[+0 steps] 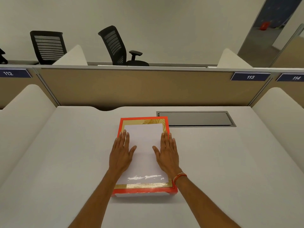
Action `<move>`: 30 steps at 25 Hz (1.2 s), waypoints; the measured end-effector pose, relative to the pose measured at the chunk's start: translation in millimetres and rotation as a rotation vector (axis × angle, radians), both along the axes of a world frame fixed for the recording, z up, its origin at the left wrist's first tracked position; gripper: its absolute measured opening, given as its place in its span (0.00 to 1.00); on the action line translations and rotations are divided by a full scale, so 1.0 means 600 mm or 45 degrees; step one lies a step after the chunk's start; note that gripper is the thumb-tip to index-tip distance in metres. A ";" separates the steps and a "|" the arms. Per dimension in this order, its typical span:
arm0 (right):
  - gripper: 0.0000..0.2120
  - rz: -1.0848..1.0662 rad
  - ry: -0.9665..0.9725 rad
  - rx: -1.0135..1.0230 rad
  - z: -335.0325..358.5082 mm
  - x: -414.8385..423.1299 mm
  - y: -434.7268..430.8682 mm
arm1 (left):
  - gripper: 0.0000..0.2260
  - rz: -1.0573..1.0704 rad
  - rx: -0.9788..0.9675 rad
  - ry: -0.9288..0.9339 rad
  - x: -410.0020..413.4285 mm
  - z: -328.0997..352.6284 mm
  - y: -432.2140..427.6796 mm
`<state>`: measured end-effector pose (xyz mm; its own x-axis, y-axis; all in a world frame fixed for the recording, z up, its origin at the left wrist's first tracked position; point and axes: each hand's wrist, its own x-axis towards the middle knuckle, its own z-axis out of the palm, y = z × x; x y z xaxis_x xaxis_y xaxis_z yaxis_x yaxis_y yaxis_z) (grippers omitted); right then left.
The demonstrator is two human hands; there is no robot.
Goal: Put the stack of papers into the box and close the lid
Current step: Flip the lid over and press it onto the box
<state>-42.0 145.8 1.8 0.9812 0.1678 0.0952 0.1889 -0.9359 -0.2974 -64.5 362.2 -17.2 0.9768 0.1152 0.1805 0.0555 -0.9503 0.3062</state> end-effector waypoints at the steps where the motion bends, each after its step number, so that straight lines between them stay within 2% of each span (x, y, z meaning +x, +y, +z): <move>1: 0.41 0.021 0.020 -0.017 -0.005 0.006 0.001 | 0.36 -0.036 0.029 0.028 0.004 -0.005 0.002; 8: 0.45 0.043 0.106 -0.023 -0.038 0.025 0.001 | 0.41 -0.048 0.025 0.141 0.008 -0.043 0.020; 23: 0.41 0.003 0.058 -0.058 -0.069 0.024 0.001 | 0.38 0.031 0.142 0.163 0.008 -0.059 0.008; 30: 0.42 0.003 0.092 -0.058 -0.064 0.022 0.003 | 0.40 0.024 0.137 0.199 0.008 -0.056 0.009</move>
